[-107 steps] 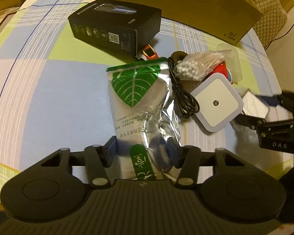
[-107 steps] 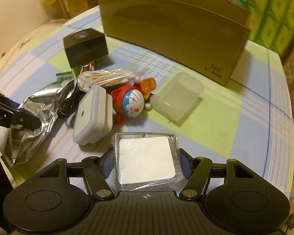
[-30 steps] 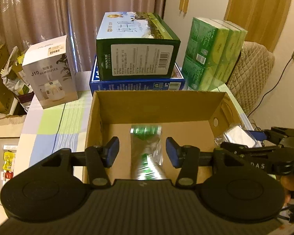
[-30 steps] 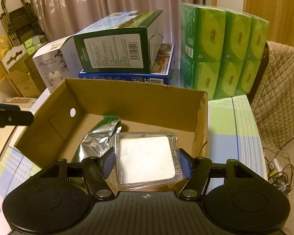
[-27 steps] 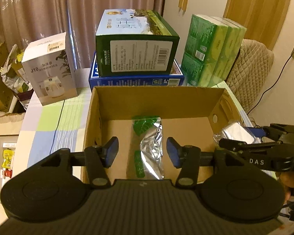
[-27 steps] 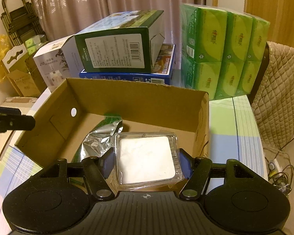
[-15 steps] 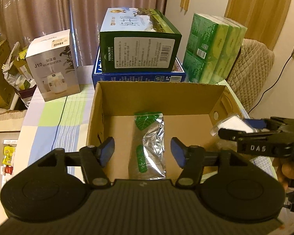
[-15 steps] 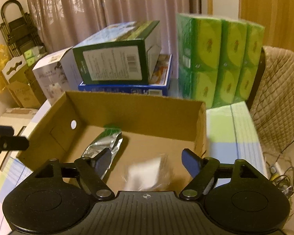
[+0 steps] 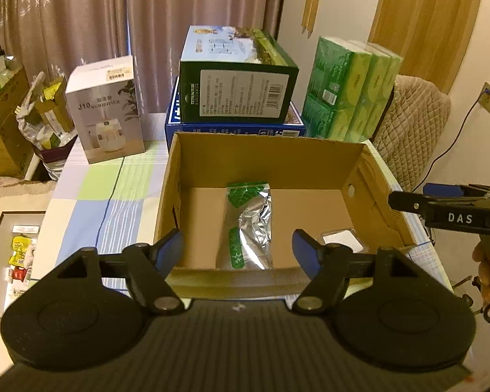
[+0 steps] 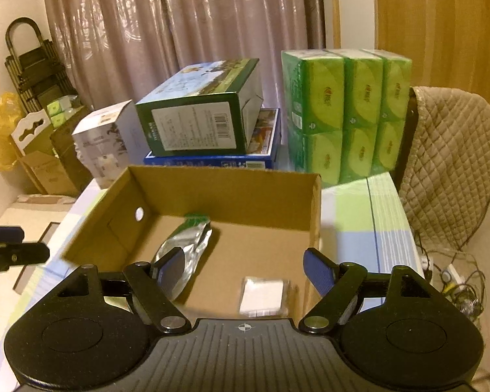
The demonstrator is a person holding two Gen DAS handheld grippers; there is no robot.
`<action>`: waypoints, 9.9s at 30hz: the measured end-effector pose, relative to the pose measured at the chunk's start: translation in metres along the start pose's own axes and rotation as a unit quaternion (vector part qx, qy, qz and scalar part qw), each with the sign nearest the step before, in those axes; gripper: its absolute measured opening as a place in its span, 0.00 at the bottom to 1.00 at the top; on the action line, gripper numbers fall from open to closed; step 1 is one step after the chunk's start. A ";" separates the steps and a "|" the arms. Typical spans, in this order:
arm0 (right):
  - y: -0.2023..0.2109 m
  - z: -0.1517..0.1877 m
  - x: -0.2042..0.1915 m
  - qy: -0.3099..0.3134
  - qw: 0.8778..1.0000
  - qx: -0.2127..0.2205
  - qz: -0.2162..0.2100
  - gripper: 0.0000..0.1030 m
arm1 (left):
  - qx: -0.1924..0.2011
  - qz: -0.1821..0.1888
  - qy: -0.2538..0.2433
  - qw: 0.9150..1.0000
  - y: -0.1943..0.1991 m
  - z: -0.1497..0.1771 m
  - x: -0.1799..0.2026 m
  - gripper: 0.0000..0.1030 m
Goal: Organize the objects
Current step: 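Lower the clear white-pad box into the cardboard box and open the right tool, then move both tools back from the cardboard box toward the remaining items, then grasp the white square night light with the right tool, then grasp the coiled black cable with the left tool, then carry cable and night light into the cardboard box, opening the left tool on the cable, then lower the night light into the cardboard box and open the right tool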
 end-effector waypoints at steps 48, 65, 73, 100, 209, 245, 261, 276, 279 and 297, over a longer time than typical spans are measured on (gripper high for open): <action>0.146 0.226 -0.080 0.026 0.998 -0.051 0.012 0.75 | -0.010 -0.045 0.063 0.997 0.145 0.237 0.002 0.99; 0.114 0.238 -0.086 0.082 0.995 -0.048 0.021 0.75 | -0.017 -0.053 0.037 0.998 0.115 0.244 -0.006 0.99; 0.085 0.257 -0.105 0.180 0.982 -0.047 0.021 0.75 | -0.053 -0.043 0.015 0.998 0.085 0.248 -0.004 0.99; -0.016 0.293 -0.137 0.385 0.919 -0.064 0.055 0.69 | -0.103 -0.019 0.029 0.994 0.019 0.254 -0.021 0.96; 0.087 0.088 -0.038 0.014 0.999 0.015 -0.031 0.60 | -0.025 0.061 -0.016 0.998 0.068 0.123 0.068 0.11; -0.076 0.002 0.009 -0.027 0.998 -0.049 -0.028 0.60 | -0.050 0.044 -0.050 0.997 -0.083 -0.017 0.048 0.11; -0.075 0.008 0.010 -0.039 0.997 -0.053 -0.032 0.60 | -0.040 0.022 -0.042 0.998 -0.078 -0.008 0.030 0.68; -0.072 0.001 0.021 -0.085 0.995 -0.015 -0.056 0.69 | -0.032 0.021 -0.042 0.998 -0.074 -0.003 0.029 0.82; -0.063 0.000 0.023 -0.077 0.996 -0.008 -0.047 0.70 | -0.032 0.020 -0.040 0.999 -0.072 0.000 0.027 0.85; 0.040 0.051 0.015 -0.059 0.998 -0.001 -0.020 0.71 | -0.010 0.025 0.007 1.000 -0.004 0.038 0.025 0.91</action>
Point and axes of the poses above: each gripper's, at about its wrist camera, not at the fingertips, and y roughly against the way its jaws point, x to its right, z to its underside, the point moved 8 cm from there along -y, roughly the way its jaws point, and after that the axes turned 3 degrees about -z, right-handed, at the moved point
